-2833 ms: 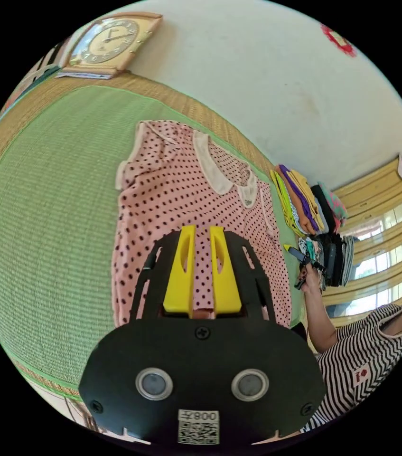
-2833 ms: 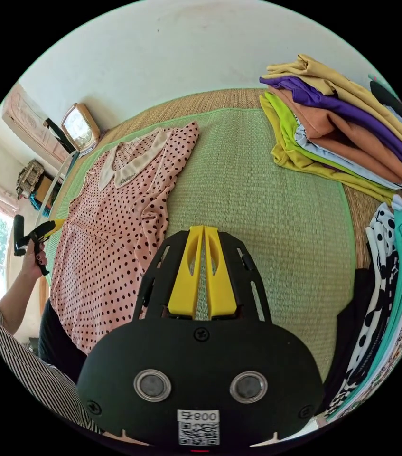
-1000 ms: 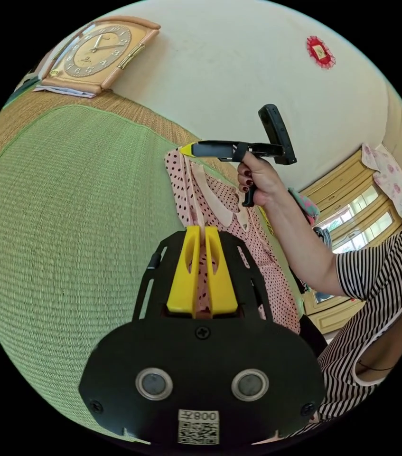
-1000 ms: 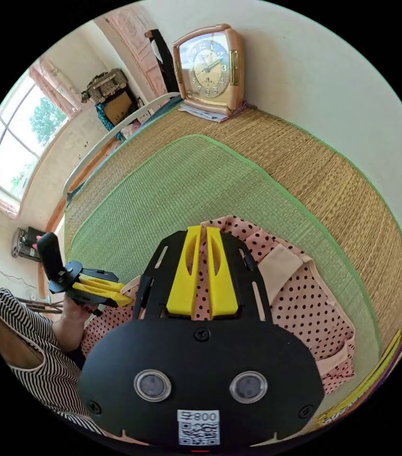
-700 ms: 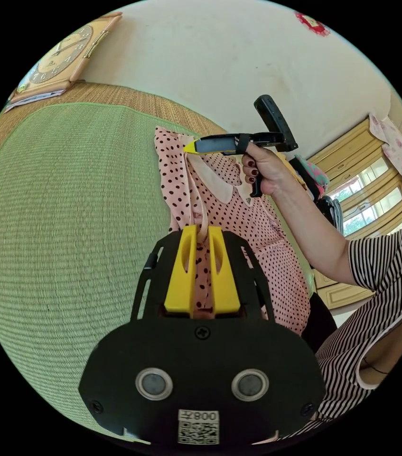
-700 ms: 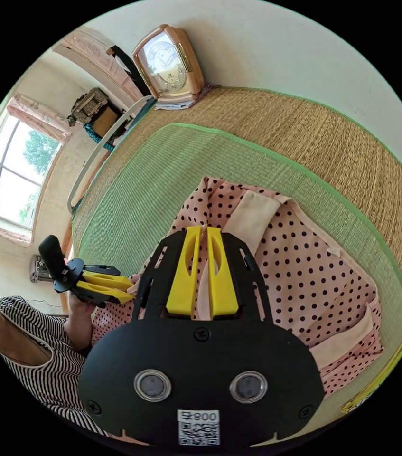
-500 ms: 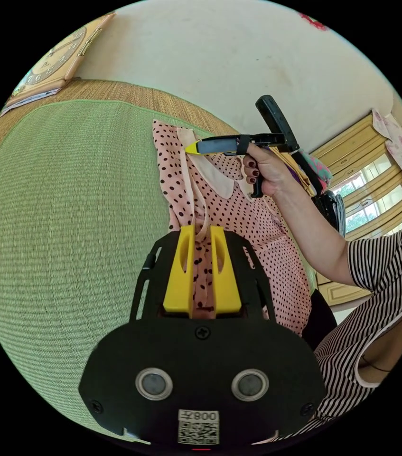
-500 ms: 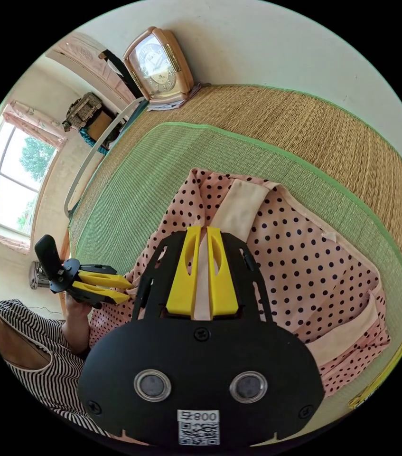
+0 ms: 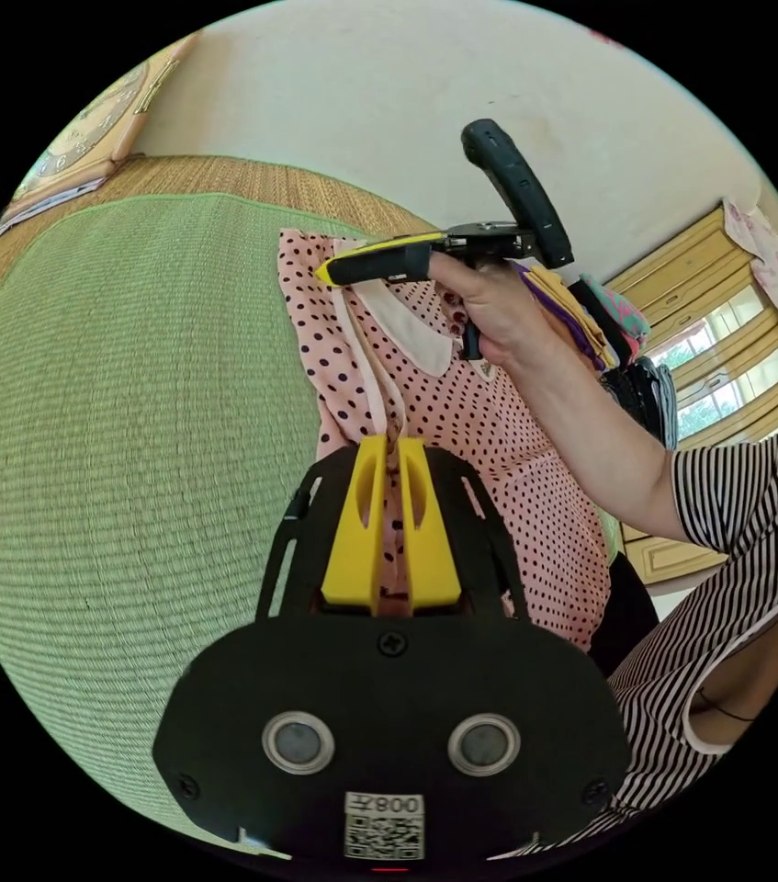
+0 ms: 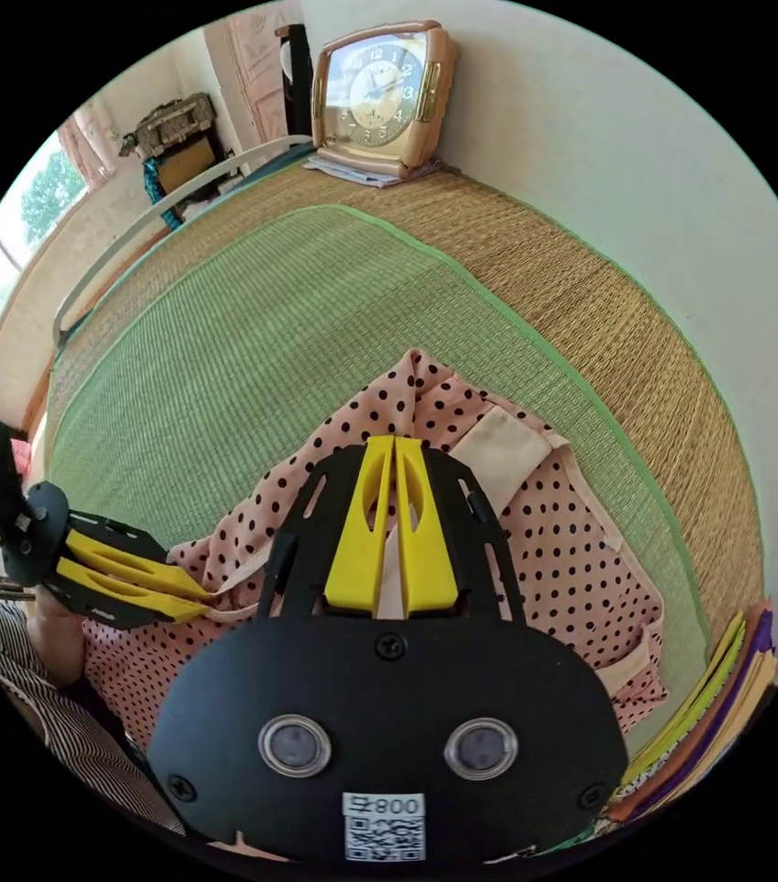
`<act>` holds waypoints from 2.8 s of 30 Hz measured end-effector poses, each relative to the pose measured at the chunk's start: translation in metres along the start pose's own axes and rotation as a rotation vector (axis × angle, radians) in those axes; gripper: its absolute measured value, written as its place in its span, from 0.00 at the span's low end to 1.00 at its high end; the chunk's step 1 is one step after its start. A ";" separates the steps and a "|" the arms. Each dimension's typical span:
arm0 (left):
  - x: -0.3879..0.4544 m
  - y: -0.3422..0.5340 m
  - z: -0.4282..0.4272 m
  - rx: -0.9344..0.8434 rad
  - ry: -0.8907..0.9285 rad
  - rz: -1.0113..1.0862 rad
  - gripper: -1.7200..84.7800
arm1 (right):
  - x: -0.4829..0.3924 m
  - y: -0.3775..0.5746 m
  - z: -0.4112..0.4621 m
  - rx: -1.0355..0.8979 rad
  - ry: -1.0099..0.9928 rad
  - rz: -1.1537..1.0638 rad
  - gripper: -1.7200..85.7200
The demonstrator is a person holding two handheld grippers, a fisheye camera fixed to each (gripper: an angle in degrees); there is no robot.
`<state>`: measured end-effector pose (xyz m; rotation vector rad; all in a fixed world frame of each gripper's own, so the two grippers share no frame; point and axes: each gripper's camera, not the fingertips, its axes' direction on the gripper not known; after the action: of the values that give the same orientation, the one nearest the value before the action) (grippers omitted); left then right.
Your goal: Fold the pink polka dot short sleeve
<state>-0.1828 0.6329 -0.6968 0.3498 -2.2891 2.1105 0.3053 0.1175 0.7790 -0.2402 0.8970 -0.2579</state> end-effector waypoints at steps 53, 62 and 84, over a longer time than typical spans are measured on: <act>0.056 0.295 -0.154 0.275 0.393 -0.242 0.05 | -0.010 0.582 -0.132 0.068 -0.463 0.660 0.03; 0.063 0.424 -0.150 0.175 0.304 -0.506 0.13 | -0.038 0.725 -0.130 0.088 -0.484 0.829 0.06; 0.078 0.410 -0.089 -0.159 0.203 -0.448 0.13 | -0.038 0.804 -0.068 0.010 -0.471 0.888 0.11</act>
<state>-0.3412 0.7362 -1.0794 0.5540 -2.0146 1.6569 0.3250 0.8804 0.5153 0.1203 0.4646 0.5989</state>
